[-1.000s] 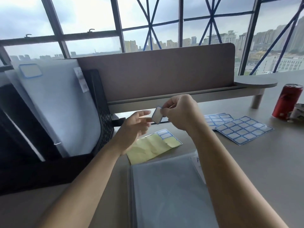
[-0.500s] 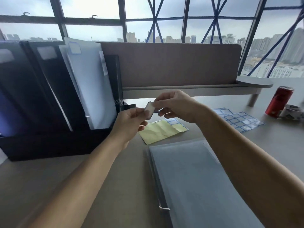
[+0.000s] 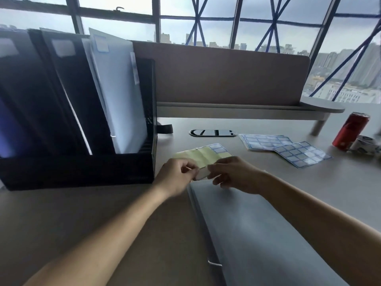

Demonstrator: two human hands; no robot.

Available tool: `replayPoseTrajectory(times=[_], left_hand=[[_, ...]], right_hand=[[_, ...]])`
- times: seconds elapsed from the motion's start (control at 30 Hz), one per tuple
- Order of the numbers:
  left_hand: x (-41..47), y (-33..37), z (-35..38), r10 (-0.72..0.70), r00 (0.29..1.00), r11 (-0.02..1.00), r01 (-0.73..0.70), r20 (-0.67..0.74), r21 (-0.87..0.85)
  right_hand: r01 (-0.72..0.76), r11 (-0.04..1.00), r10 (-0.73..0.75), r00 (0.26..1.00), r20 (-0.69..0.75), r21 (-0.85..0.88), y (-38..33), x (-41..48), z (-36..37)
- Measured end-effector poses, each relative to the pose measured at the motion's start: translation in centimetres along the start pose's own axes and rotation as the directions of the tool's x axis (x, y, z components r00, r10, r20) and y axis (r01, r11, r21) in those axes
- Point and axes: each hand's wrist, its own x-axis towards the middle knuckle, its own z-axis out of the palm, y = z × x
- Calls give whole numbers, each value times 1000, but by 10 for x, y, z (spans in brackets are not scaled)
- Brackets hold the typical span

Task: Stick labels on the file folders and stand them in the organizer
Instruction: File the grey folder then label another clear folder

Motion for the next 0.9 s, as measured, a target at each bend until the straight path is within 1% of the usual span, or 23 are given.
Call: replayPoseTrajectory(times=[0.1, 0.17, 0.3, 0.43, 0.53, 0.57, 0.67, 0.73, 0.9], left_hand=[[-12, -4, 13, 91, 986, 994, -80, -138, 80], [-18, -4, 19, 144, 974, 984, -121, -176, 134], [-20, -7, 20, 171, 973, 983, -160, -152, 85], [-18, -5, 22, 149, 982, 989, -147, -113, 30], [-16, -8, 23, 173, 979, 985, -172, -111, 24], [-17, -8, 22, 196, 975, 980, -193, -100, 36], [-22, -5, 23, 335, 940, 936, -324, -60, 140], [-22, -4, 24, 373, 927, 917, -362, -41, 166], [-19, -10, 22, 292, 956, 955, -289, -24, 68]], right_hand=[[27, 999, -27, 1000, -2, 39, 11, -2, 2], [52, 997, -51, 998, -21, 61, 18, -1, 3], [110, 991, -108, 994, -32, 77, 29, 4, -6], [105, 987, -102, 994, -25, 118, 33, 9, -11], [113, 986, -112, 994, -20, 125, 34, 10, -11], [125, 985, -123, 992, -22, 117, 35, 10, -11], [173, 983, -171, 984, -42, 57, 37, 9, -7], [199, 979, -197, 979, -58, 32, 39, 9, -6], [255, 967, -256, 967, -6, -24, 40, 6, -7]])
